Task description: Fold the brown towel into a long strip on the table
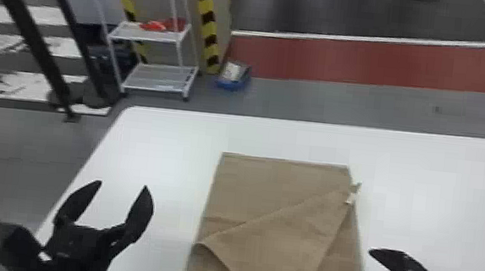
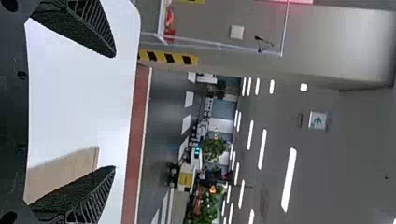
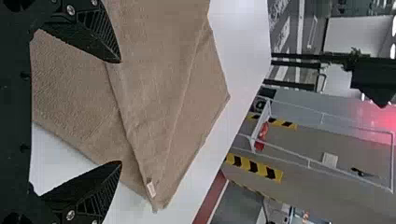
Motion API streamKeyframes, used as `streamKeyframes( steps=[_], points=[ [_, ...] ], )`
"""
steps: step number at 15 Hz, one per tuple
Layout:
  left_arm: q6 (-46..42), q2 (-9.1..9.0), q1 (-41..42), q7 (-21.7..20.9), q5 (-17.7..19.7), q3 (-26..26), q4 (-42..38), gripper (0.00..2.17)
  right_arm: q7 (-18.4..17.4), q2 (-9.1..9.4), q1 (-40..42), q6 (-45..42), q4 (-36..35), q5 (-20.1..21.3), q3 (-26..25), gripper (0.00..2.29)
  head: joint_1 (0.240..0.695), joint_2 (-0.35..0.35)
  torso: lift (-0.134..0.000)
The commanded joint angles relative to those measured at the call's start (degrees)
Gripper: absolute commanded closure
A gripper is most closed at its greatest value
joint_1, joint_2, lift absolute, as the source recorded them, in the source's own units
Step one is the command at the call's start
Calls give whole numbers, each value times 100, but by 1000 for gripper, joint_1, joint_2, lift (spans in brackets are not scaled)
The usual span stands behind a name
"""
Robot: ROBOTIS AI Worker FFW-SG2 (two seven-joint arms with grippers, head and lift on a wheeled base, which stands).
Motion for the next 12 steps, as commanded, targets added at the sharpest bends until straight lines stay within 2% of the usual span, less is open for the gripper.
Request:
streamKeyframes(
  steps=[1,2,3,4,6,9,12],
  points=[
    [422,-14,-211,-136,476,679,163,6,153,13,-336,952,-215,529,769,113,695,292,-121],
    [510,-14,-264,-206,590,864,251,6,180,13,-565,1514,-233,722,1129,113,695,350,-121],
    [510,-5,-299,-242,617,943,295,6,268,66,-837,2253,-233,871,1481,113,695,350,-121],
    [633,-5,-334,-277,626,1022,347,6,382,233,-1119,3044,-224,1047,1806,113,695,350,-121],
    [862,30,-589,-338,599,1040,470,6,584,611,-1286,3993,-224,1601,2184,113,695,350,-121],
    [1038,13,-703,-417,555,1022,567,6,593,743,-1637,4380,-119,1768,2457,117,695,350,-121],
    [1038,-5,-721,-461,564,1013,664,6,584,857,-1822,4397,57,1952,2518,124,695,350,-121]
  ],
)
